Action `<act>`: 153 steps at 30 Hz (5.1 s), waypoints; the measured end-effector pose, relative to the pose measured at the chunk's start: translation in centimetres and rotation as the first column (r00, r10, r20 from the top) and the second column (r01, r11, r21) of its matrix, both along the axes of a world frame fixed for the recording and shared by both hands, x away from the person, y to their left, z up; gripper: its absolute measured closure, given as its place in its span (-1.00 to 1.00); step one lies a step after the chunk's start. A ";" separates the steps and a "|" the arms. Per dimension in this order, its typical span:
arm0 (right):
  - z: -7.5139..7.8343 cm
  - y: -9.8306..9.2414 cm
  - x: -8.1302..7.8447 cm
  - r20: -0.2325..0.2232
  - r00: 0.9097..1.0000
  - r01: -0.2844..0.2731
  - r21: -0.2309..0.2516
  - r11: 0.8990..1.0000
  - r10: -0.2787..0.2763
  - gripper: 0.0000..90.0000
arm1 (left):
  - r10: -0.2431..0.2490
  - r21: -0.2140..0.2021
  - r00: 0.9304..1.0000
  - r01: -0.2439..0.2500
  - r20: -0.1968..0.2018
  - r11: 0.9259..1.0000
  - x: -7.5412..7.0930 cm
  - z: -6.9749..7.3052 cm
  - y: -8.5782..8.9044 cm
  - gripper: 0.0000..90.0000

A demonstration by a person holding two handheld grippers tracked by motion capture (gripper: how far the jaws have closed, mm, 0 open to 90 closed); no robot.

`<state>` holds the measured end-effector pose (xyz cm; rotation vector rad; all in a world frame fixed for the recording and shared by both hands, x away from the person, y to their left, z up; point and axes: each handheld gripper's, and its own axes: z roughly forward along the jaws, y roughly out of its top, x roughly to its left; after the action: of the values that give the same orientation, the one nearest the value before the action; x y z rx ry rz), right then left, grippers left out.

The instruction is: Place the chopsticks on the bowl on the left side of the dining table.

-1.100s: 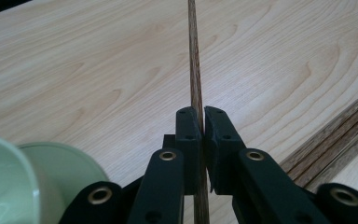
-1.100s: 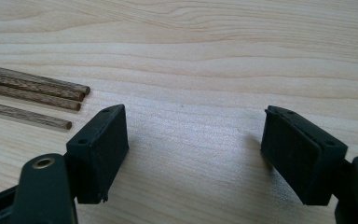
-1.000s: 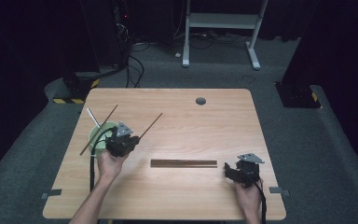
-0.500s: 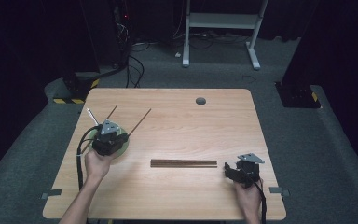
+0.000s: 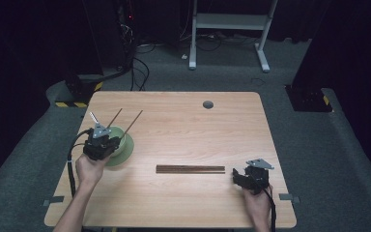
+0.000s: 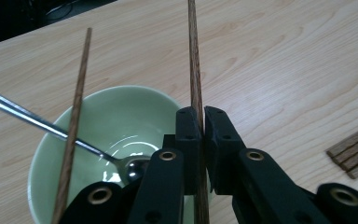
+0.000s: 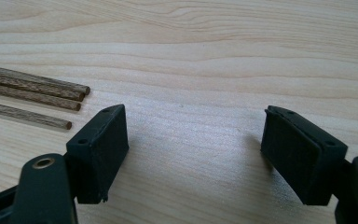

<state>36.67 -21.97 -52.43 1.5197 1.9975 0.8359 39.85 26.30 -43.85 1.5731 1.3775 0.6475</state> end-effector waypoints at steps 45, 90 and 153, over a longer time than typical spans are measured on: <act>0.0 0.0 0.0 0.000 1.000 0.000 0.000 1.000 0.000 -0.50 | 0.150 0.094 0.987 -0.144 -0.054 0.985 2.7 -2.0 3.4 0.87; 0.0 0.0 0.0 0.000 1.000 0.000 0.000 1.000 0.000 -0.50 | 0.172 -0.023 0.985 -0.173 -0.025 0.985 4.4 -0.5 3.2 0.08; 0.0 0.0 -0.1 0.001 1.000 0.000 0.000 1.000 0.000 -0.49 | 0.254 -0.146 0.964 -0.264 -0.083 0.953 9.4 -2.3 2.5 -0.13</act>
<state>36.59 -21.93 -52.42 1.5188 1.9968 0.8361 49.25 28.81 -46.14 1.3101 1.6586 0.6322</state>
